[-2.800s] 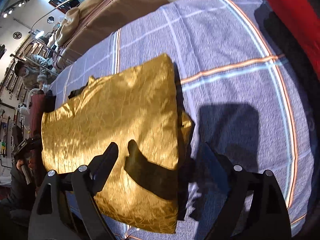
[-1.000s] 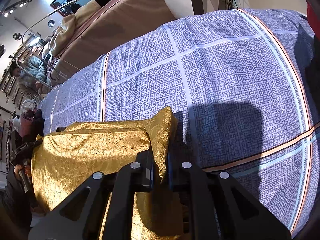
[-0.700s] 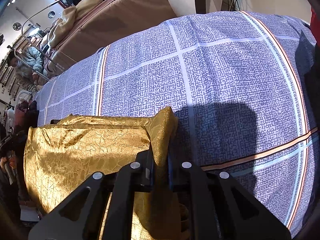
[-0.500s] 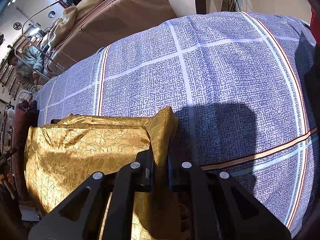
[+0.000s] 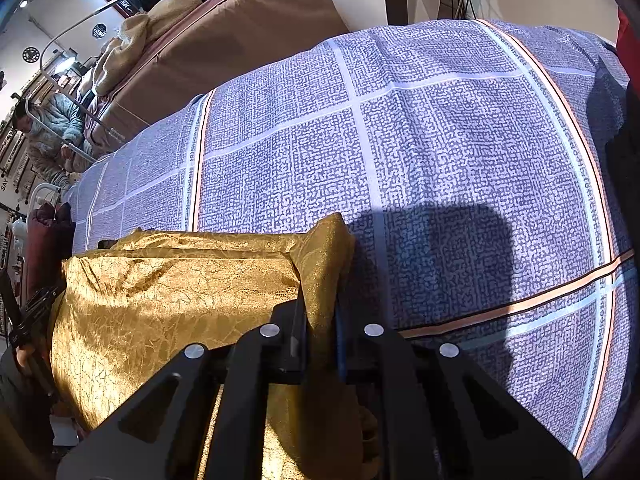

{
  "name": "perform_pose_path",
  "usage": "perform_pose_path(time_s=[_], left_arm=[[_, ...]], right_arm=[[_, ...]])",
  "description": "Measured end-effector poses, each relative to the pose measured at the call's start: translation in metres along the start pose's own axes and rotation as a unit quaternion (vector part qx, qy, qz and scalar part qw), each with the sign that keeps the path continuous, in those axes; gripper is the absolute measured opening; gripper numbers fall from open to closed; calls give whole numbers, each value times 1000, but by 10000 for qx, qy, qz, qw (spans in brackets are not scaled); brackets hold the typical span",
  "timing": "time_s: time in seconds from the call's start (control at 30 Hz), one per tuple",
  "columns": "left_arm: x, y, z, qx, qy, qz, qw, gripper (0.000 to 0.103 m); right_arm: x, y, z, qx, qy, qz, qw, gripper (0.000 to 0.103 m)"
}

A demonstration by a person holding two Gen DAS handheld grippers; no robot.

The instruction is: Fold large clothes

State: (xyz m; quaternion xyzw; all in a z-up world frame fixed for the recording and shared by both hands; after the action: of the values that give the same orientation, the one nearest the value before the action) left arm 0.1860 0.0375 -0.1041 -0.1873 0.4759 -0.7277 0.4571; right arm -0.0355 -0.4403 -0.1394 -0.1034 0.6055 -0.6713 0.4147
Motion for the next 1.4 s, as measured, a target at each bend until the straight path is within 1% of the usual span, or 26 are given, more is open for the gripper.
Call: perform_pose_path(time_s=[0.17, 0.3, 0.4, 0.43, 0.5, 0.53, 0.57, 0.6, 0.67, 0.7, 0.73, 0.77, 0.8, 0.83, 0.87, 0.9, 0.97, 1.07, 1.1, 1.13, 1.2, 1.27, 1.3, 1.33, 1.4], left_arm=[[-9, 6, 3, -64, -144, 159, 9997, 51], [-15, 11, 7, -113, -152, 321, 9993, 51], [-22, 15, 13, -176, -168, 418, 9988, 51], [-25, 17, 15, -182, -171, 449, 9987, 51], [-35, 17, 22, -198, -241, 583, 9978, 51], [-43, 15, 25, -208, -353, 612, 9973, 51], [-50, 11, 28, -194, -491, 547, 9971, 50], [-58, 4, 30, -152, -646, 393, 9970, 50], [-65, -13, 31, -88, -724, 221, 9971, 51], [-65, -22, 29, -58, -686, 180, 9975, 57], [-63, -34, 24, -15, -605, 260, 9978, 62], [-59, -49, 16, 78, -499, 419, 9978, 73], [-53, -61, 7, 169, -420, 519, 9976, 81], [-48, -72, -3, 273, -335, 533, 9976, 81], [-42, -83, -13, 340, -250, 468, 9980, 81], [-34, -92, -26, 332, -211, 364, 9986, 81], [-21, -103, -50, 199, -298, 202, 9992, 81], [-5, -108, -81, -34, -565, -114, 9983, 83], [-2, -108, -87, -69, -604, -133, 9981, 87], [-1, -107, -94, -110, -663, -80, 9977, 89], [-5, -100, -108, -280, -830, 19, 9962, 93], [-9, -87, -118, -511, -895, 30, 9947, 95], [-14, -77, -124, -585, -891, -7, 9943, 98], [-18, -69, -128, -674, -902, -13, 9936, 98], [-32, -57, -135, -822, -1108, -174, 9903, 98]], right_arm=[[0, 1, 2, -24, 28, -8, 10000, 11], [0, 1, 5, -58, 46, -12, 10000, 11], [4, 0, 9, -92, 169, -40, 9998, 15], [6, -1, 11, -65, 227, -71, 9997, 18], [12, -6, 17, 54, 364, -171, 9992, 19], [15, -11, 21, 183, 446, -309, 9984, 19], [18, -17, 25, 315, 508, -404, 9974, 19], [21, -25, 28, 445, 563, -466, 9963, 19], [24, -43, 32, 635, 653, -436, 9949, 22], [25, -55, 32, 716, 693, -313, 9945, 22], [24, -66, 28, 800, 709, -162, 9941, 23], [23, -79, 23, 906, 697, 10, 9934, 24], [19, -90, 14, 990, 642, 138, 9929, 28], [14, -99, 5, 1045, 570, 222, 9926, 38], [6, -108, -7, 1080, 482, 281, 9926, 51], [0, -114, -20, 1089, 382, 344, 9927, 55], [-15, -122, -52, 1049, 182, 547, 9928, 56], [-35, -120, -97, 764, 0, 832, 9936, 57], [-41, -116, -111, 619, -40, 916, 9939, 57], [-45, -112, -126, 510, -96, 935, 9943, 57], [-49, -102, -145, 419, -243, 797, 9956, 57], [-41, -91, -154, 351, -285, 416, 9981, 57], [-33, -86, -155, 325, -238, 258, 9989, 57], [-21, -82, -153, 312, -152, 159, 9993, 57], [2, -78, -147, 313, 119, -56, 9994, 57]])
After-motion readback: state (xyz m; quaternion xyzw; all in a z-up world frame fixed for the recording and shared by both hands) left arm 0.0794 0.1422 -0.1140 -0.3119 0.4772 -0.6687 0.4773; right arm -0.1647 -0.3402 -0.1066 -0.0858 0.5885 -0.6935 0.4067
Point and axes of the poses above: each gripper's, at about its wrist camera, not at the fingertips, and y roughly the way its jaws point, x to its right, z to its top, the point moved 2 cm from there along y, roughly the way its jaws point, and after that the axes turned 10 degrees about y, right-handed, at the moved point
